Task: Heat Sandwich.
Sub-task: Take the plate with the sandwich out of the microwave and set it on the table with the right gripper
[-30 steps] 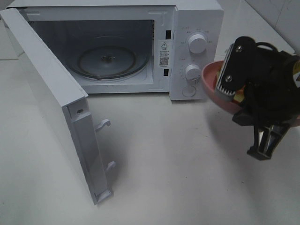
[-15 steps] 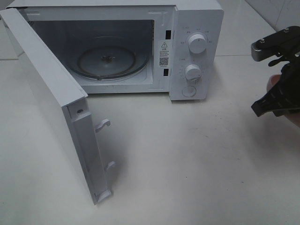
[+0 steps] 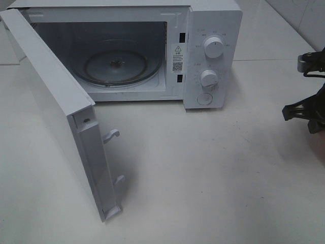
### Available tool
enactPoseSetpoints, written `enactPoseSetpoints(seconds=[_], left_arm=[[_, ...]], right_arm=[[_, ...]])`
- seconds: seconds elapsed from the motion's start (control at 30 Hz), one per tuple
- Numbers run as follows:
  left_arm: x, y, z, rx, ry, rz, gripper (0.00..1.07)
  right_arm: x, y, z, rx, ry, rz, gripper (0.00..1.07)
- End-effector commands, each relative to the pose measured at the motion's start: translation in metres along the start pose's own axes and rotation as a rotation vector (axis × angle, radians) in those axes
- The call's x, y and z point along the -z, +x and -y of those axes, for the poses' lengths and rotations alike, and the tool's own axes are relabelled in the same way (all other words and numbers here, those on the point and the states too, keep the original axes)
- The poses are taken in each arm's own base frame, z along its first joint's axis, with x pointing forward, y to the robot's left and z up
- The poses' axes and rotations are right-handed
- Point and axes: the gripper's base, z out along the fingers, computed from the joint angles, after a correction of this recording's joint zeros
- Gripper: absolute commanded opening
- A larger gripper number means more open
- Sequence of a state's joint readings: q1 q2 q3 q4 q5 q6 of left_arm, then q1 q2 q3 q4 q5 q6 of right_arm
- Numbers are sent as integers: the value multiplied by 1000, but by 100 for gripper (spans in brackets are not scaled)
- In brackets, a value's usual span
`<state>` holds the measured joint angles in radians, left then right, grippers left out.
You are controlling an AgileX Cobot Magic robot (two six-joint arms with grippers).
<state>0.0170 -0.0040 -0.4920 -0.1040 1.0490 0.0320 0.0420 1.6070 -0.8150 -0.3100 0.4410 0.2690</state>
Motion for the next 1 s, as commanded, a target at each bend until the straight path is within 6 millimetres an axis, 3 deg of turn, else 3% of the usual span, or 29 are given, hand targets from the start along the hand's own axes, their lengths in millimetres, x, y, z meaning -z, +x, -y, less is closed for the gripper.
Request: enactPoseSetpoints(seconds=[0.03, 0.3, 0.33, 0.4, 0.47, 0.5, 0.53, 0.63, 0.83, 1.0], left_arm=[[2, 0, 1, 2, 10, 31, 84], [2, 0, 1, 2, 10, 31, 84], [2, 0, 1, 2, 10, 31, 84], [2, 0, 1, 2, 10, 31, 84], [2, 0, 1, 2, 10, 31, 84], [2, 0, 1, 2, 10, 31, 84], [2, 0, 1, 2, 10, 31, 84], [2, 0, 1, 2, 10, 31, 84], [2, 0, 1, 2, 10, 31, 84], [2, 0, 1, 2, 10, 31, 84]], right_arm=[[-8, -7, 3, -3, -2, 35, 0], [-21, -6, -1, -24, -25, 20, 7], [-21, -6, -1, -23, -25, 18, 15], [-21, -6, -1, -23, -25, 18, 19], [-21, -6, -1, -24, -25, 18, 30], [-21, -6, -1, -24, -25, 18, 41], [-21, -6, -1, -24, -25, 18, 41], [-21, -6, -3, -47, -38, 16, 58], [-19, -6, -4, -90, -58, 9, 64], [-1, -8, -2, -119, -69, 55, 64]])
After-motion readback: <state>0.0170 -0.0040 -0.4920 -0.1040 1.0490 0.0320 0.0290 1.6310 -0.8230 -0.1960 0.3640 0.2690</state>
